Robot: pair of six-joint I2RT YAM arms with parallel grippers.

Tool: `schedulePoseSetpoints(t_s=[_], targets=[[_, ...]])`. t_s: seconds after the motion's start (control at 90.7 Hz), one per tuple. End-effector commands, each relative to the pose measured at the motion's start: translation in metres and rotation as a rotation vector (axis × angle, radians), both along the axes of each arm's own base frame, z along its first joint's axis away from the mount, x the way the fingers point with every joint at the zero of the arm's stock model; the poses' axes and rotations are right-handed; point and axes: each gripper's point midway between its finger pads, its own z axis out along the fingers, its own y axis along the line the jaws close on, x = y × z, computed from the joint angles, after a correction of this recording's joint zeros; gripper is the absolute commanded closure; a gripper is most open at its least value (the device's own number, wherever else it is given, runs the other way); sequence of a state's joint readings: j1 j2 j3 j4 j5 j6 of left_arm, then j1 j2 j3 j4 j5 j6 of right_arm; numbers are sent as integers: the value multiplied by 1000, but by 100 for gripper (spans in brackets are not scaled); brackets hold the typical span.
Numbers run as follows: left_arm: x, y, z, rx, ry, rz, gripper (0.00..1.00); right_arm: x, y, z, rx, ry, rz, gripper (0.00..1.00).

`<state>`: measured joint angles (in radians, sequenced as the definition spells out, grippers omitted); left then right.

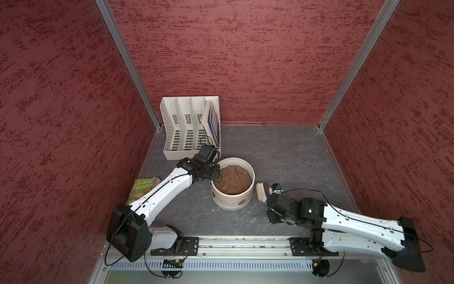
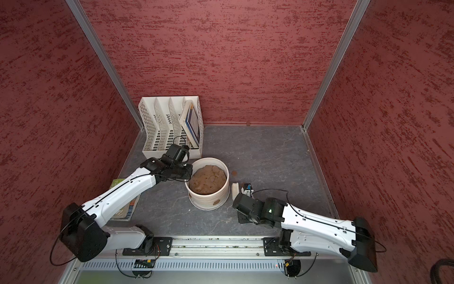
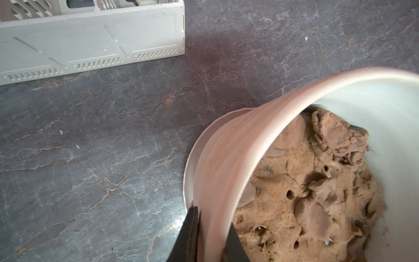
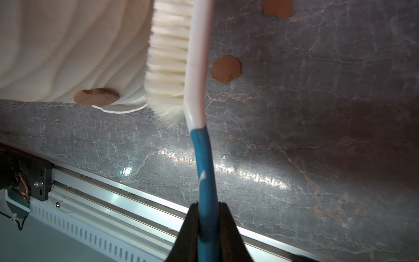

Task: Scrub the dried mud off the ceramic pot
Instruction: Brush off the soil from the pot.

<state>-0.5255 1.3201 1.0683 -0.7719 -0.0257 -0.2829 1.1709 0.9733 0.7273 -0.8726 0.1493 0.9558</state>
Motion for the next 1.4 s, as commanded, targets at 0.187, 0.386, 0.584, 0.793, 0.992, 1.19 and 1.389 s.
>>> schedulePoseSetpoints(t_s=[0.187, 0.386, 0.584, 0.793, 0.992, 1.19, 1.389], targets=[[12, -41, 45, -215, -76, -81, 100, 5, 36, 11, 110, -35, 85, 100], [10, -51, 45, -216, -73, -146, 100, 29, 42, 3, 105, -37, 91, 100], [7, -52, 43, -199, -60, -170, 100, 50, 45, 2, 72, -35, 104, 100], [5, -40, 41, -173, -70, -139, 100, 56, 8, -28, -49, 41, 7, 100], [4, -33, 41, -160, -70, -123, 100, 51, -12, -39, -110, 65, -33, 100], [3, -15, 38, -125, -62, -47, 100, 54, -25, -23, -149, 32, -63, 100], [-10, 33, 26, -16, -1, 135, 100, 53, -31, 0, -104, -18, -86, 100]])
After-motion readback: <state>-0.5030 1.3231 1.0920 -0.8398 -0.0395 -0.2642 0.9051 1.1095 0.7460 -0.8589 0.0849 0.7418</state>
